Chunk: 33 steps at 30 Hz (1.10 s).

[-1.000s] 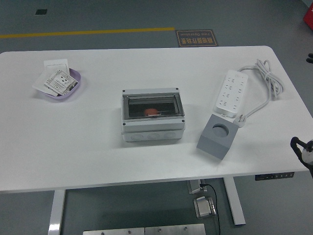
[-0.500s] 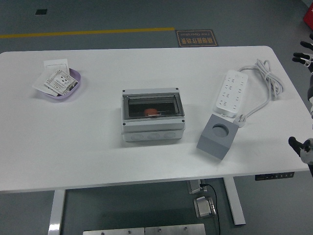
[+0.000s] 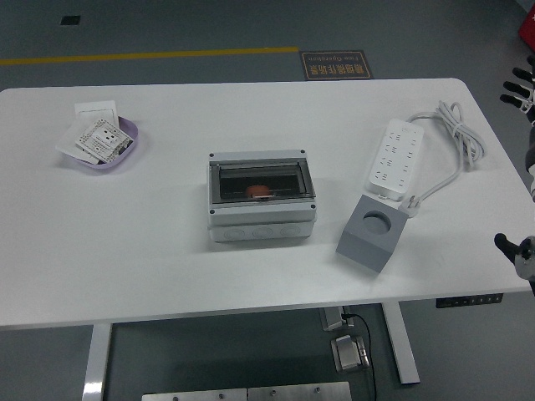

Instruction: Pick up the cylinder from the cube,place it in the box,flap close box

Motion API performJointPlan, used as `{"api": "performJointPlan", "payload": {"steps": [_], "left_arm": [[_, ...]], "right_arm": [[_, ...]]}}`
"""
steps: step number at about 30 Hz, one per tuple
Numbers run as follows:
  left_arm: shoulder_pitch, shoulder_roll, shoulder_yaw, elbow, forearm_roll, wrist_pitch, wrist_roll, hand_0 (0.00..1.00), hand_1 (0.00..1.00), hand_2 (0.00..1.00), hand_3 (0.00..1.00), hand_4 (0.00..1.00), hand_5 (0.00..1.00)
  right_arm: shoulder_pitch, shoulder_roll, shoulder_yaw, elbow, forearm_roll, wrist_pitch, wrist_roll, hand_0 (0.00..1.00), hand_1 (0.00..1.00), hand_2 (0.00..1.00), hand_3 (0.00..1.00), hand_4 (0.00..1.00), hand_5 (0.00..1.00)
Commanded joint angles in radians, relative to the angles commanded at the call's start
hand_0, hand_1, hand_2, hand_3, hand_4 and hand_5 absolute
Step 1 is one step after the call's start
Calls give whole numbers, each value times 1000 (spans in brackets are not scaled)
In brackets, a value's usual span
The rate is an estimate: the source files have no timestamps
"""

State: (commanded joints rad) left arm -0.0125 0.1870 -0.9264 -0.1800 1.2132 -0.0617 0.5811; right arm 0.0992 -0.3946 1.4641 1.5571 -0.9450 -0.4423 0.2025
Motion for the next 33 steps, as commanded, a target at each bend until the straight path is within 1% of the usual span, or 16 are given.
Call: {"api": "performJointPlan", "payload": {"steps": [5, 12, 13, 20, 24, 33], "left_arm": [[0, 0, -7, 0, 7, -1, 2, 676, 710, 640, 635, 701, 205], [0, 1, -6, 0, 8, -3, 2, 676, 710, 640, 638, 701, 205], [0, 1, -5, 0, 8, -3, 2, 676, 710, 640, 638, 701, 205], [4, 4, -14, 0, 22, -6, 3, 676, 710, 640, 640, 702, 205], [3, 9, -12, 0, 22, -5, -1, 676, 710, 640, 640, 702, 205], [4, 24, -23, 0, 36, -7, 0, 676, 709, 640, 640, 702, 207]], "right_arm": [[-1, -6, 14, 10, -49, 8, -30, 607, 623, 696, 750, 858, 698], [-4, -9, 23, 15, -49, 10, -29, 611, 632, 699, 749, 861, 704], [-5, -9, 23, 16, -48, 11, -29, 634, 646, 710, 763, 875, 720], [-4, -10, 17, 24, -54, 12, -28, 634, 649, 710, 766, 884, 729], [-7, -13, 17, 29, -67, 14, -34, 634, 649, 710, 766, 884, 729], [-3, -24, 16, 25, -56, 7, -33, 643, 654, 711, 767, 886, 733]]}}
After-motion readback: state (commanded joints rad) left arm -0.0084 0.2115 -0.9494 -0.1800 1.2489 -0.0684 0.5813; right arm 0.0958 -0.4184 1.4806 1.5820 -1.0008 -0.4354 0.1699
